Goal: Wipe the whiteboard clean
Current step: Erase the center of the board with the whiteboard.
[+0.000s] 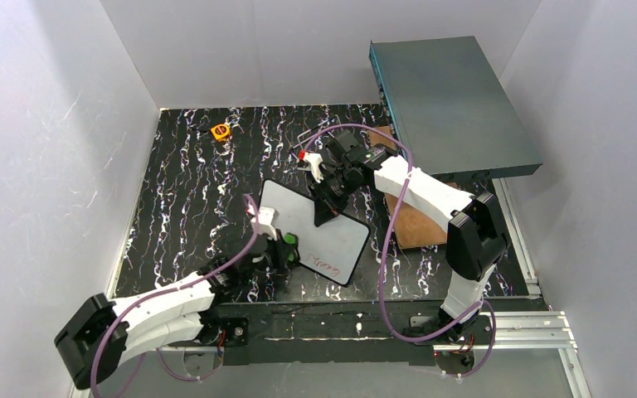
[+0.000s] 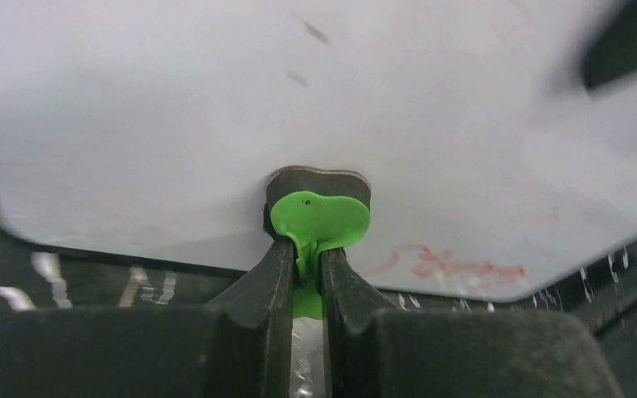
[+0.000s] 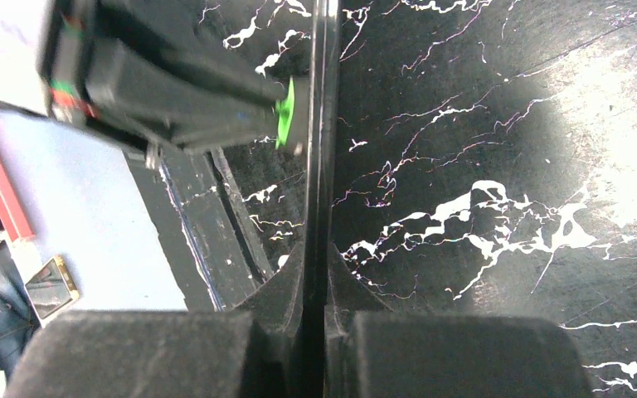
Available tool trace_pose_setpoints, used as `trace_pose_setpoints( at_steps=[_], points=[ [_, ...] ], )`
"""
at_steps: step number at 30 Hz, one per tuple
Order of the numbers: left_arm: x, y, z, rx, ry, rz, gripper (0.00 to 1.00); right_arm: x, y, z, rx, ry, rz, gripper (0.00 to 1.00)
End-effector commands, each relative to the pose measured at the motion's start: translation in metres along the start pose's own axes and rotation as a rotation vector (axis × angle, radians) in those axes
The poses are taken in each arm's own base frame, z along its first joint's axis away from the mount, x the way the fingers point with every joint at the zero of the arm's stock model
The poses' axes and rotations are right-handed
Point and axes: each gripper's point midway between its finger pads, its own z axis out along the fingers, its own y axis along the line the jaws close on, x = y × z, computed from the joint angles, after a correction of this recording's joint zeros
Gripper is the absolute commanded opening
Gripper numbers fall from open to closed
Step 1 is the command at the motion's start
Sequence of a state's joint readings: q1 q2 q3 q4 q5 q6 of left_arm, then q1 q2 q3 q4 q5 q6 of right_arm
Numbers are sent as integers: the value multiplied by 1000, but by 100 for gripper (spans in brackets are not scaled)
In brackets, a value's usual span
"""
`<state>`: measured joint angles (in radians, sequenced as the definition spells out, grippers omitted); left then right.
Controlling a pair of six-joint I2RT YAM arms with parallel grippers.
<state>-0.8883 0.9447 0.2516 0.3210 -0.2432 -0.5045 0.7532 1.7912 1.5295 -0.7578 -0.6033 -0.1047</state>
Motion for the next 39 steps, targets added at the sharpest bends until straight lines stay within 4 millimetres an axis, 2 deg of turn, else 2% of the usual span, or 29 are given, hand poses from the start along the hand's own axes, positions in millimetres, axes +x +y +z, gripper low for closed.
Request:
trace_pose_setpoints(
  at_steps=[1,3,5,11,18,20,23,27,32,35,39],
  points=[
    [-26,55,-7,-194,-87,-103,0,4,71,0,-285,13,-63,1],
    [-28,59,-9,-189,-85,-120,0,4,71,0,-284,14,-63,1],
    [-28,55,-9,-159,-81,-122,0,5,71,0,-284,14,-65,1],
    [-23,22,-8,16,-50,-141,0,4,70,0,-285,14,-65,1],
    [-10,-15,-5,78,-29,2,0,4,71,-1,-291,17,-65,1],
    [-9,-18,-2,69,-22,24,0,4,71,-1,-290,18,-65,1],
    [-11,-12,2,28,-24,41,0,4,72,-1,-289,17,-67,1],
    [-28,22,-5,-150,-105,48,0,4,72,-3,-283,13,-74,1],
    [-42,56,-20,-254,-185,-96,0,4,72,-4,-280,10,-75,1],
    [-37,58,-20,-238,-169,-127,0,4,72,-4,-277,8,-78,1],
    [-24,35,-11,-99,-117,-133,0,4,70,-4,-261,9,-79,1]
  ],
)
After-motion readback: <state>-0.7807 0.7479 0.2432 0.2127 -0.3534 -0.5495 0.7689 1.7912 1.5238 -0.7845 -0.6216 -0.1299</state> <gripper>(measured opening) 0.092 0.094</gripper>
